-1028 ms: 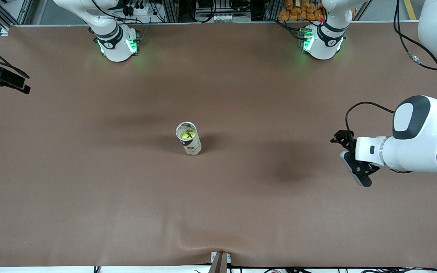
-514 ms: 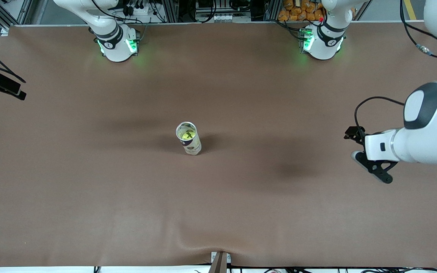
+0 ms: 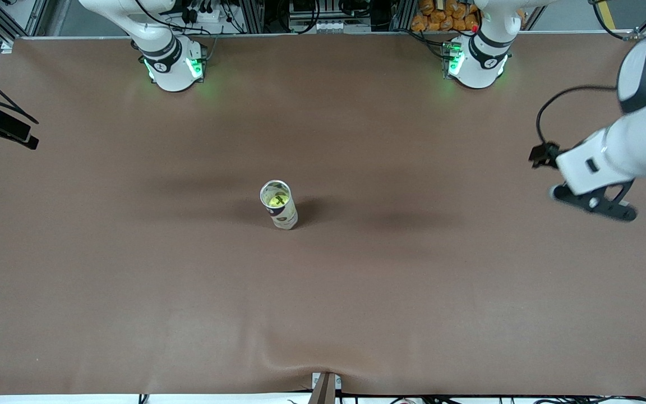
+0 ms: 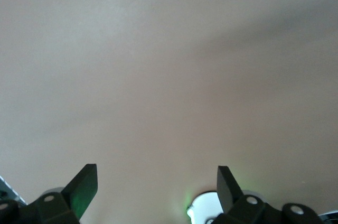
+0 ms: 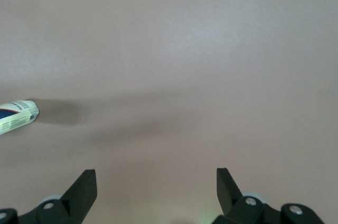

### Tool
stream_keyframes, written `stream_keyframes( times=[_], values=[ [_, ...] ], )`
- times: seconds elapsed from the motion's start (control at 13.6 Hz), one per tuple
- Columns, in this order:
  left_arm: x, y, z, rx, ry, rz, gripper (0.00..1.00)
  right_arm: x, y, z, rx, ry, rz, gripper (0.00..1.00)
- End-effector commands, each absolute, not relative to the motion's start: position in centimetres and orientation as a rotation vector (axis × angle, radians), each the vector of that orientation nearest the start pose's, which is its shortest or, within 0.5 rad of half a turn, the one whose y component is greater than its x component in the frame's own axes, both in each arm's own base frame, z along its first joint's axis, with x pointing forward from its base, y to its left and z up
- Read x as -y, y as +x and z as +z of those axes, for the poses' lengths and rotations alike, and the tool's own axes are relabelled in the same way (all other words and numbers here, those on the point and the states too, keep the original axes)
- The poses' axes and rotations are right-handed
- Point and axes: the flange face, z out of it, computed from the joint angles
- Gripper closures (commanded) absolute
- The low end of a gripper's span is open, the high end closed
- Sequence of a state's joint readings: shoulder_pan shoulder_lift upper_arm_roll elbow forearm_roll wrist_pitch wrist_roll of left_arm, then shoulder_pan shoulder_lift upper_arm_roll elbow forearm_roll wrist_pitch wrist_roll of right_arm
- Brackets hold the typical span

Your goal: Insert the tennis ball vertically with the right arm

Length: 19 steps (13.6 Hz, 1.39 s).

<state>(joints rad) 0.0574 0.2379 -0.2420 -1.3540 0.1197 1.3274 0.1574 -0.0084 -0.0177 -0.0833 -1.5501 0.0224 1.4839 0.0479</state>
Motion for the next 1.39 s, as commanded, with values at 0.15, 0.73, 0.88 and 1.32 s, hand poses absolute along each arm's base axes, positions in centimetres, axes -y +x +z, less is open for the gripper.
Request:
stream_keyframes(
  times=[0.15,0.73,0.88,1.32],
  values=[
    [-2.4,57.8,62.5,-0.159,-3.224,0.281,0.00,4.7,53.4,63.8,-0.227,-3.120,0.074,0.00],
    [3.2,53.3,68.1,0.038,-3.084,0.208,0.00,3.2,53.4,63.5,-0.163,-3.115,0.086,0.00],
    [2.5,52.9,68.7,0.045,-3.107,0.189,0.00,3.3,53.3,63.6,-0.168,-3.114,0.084,0.00],
    [2.0,47.6,68.4,0.055,-3.143,0.025,0.00,3.8,53.3,63.7,-0.178,-3.115,0.079,0.00]
  ],
)
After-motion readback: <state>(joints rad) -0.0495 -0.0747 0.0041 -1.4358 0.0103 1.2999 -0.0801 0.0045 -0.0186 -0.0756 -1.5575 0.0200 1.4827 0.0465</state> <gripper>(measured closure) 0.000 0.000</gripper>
